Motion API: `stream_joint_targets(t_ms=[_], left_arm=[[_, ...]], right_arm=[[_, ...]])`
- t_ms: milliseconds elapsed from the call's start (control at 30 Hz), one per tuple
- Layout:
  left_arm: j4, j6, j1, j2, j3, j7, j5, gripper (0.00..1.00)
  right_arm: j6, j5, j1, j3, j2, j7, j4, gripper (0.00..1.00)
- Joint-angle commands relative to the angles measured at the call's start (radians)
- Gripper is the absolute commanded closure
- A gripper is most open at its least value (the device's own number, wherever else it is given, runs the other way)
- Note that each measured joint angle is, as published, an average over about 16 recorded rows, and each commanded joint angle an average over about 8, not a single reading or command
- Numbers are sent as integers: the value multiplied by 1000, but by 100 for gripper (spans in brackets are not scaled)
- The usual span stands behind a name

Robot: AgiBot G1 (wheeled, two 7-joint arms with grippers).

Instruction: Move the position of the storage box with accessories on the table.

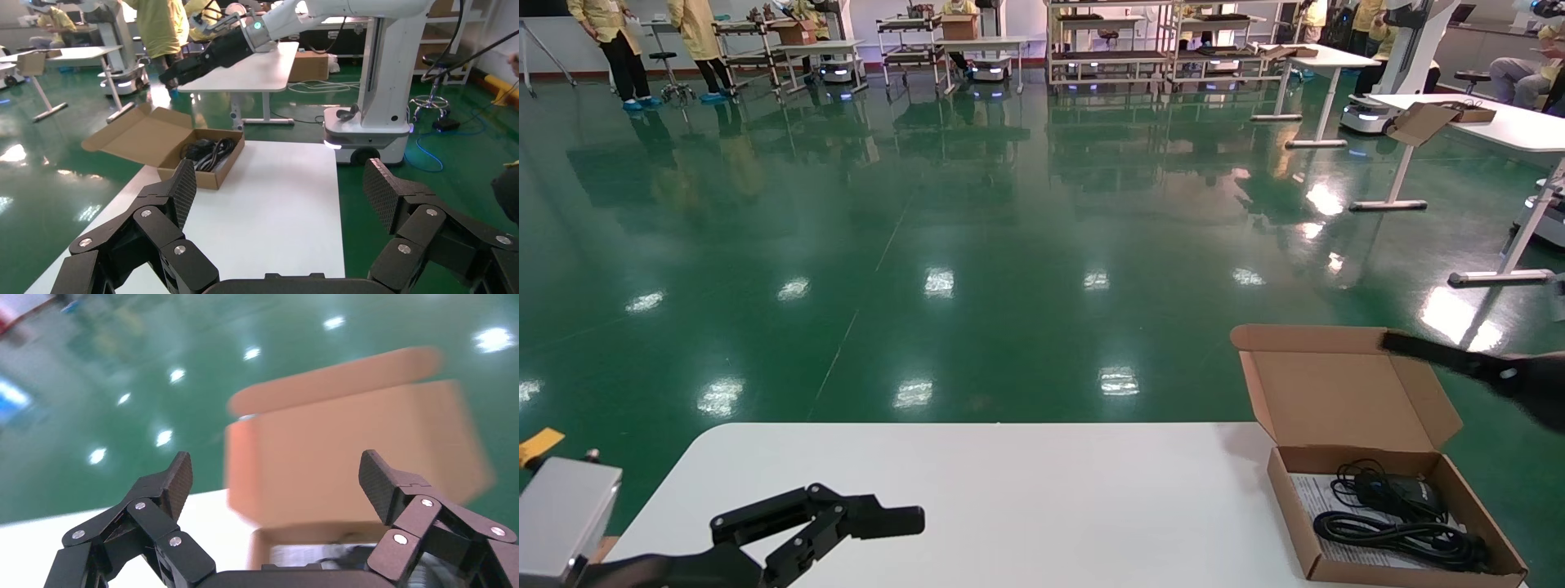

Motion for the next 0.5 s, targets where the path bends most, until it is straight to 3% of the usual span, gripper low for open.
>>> stream_joint_targets(t_ms=[33,500], left_arm=[[0,0,0,0,0,0,0,0],[0,0,0,0,0,0,0,0]], right_arm=[[-24,6,-24,23,8,-14,41,0],[-192,52,-192,189,63,-115,334,0]])
